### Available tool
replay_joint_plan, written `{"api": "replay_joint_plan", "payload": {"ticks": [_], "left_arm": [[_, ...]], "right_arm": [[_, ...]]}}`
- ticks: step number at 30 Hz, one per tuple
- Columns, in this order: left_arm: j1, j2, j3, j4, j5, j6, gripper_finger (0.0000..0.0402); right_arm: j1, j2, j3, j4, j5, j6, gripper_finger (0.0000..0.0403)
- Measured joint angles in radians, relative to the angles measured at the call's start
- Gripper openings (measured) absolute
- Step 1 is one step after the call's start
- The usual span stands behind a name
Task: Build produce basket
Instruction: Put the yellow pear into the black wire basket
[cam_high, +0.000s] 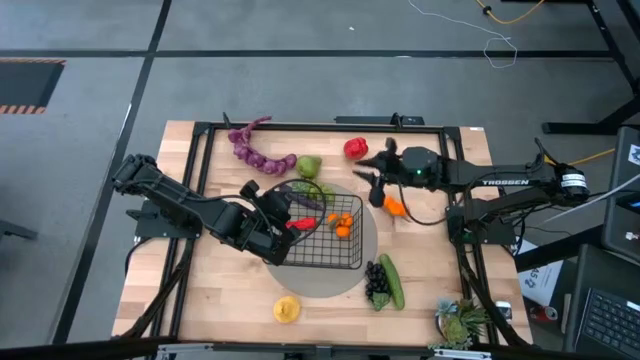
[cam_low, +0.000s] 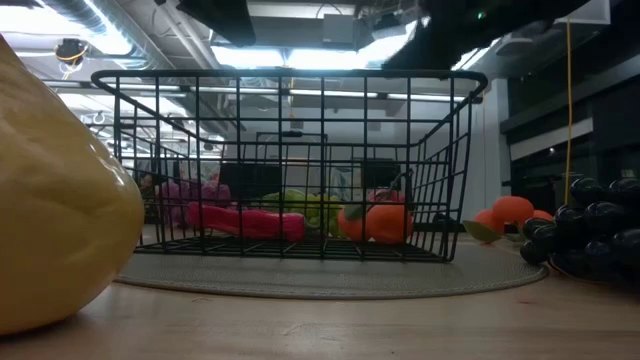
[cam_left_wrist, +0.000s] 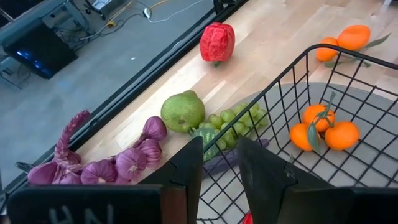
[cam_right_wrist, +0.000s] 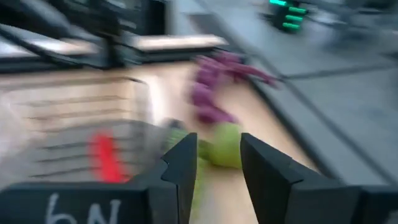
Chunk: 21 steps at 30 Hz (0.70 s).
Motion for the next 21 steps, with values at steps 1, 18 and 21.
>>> {"api": "replay_joint_plan", "payload": {"ticks": [1,18,21], "left_arm": [[0.0,0.0,0.0,0.0,0.004,0.0,0.0096],[0.0,0.0,0.0,0.0,0.006,0.003,0.0096],[0.0,0.0,0.0,-0.001,0.006,0.003,0.0096]], "right_arm": [[0.0,0.0,0.0,-0.013,0.067,-0.003,0.0125],[0.072,-0.014,0.0,-0.601,0.029,0.528,0.0126],[0.138,-0.013,0.0,-0.666,-0.004,0.609,0.0126]]}}
